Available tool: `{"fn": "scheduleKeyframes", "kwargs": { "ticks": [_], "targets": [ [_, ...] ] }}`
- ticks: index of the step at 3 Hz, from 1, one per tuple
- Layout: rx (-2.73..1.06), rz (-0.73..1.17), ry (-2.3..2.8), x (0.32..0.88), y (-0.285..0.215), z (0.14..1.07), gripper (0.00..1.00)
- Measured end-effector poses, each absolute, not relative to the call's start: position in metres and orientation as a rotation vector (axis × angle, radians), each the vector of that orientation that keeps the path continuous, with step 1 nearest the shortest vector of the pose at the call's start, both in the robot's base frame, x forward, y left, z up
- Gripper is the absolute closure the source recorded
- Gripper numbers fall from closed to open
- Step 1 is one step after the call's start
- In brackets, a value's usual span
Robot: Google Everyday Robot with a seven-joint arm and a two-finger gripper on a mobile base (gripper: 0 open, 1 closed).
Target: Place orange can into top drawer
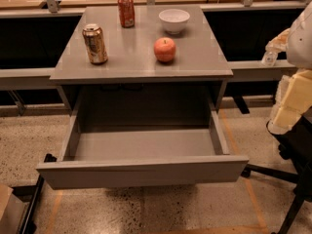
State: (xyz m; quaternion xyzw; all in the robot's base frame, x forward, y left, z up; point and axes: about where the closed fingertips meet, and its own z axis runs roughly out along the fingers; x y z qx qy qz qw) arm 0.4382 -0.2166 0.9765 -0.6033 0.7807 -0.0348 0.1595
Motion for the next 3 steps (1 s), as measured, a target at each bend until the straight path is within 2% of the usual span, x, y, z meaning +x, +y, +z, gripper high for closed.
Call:
{"fn": "scheduleKeyframes", "kwargs": {
  "ticks": [2,3],
  "targets": [
    [-1.745,-0.036,2.162,0.45,-0.198,0.974,0.0],
    [-1.844,0.024,2.012,0.482,-0.151,0.972,0.0]
  ]
}}
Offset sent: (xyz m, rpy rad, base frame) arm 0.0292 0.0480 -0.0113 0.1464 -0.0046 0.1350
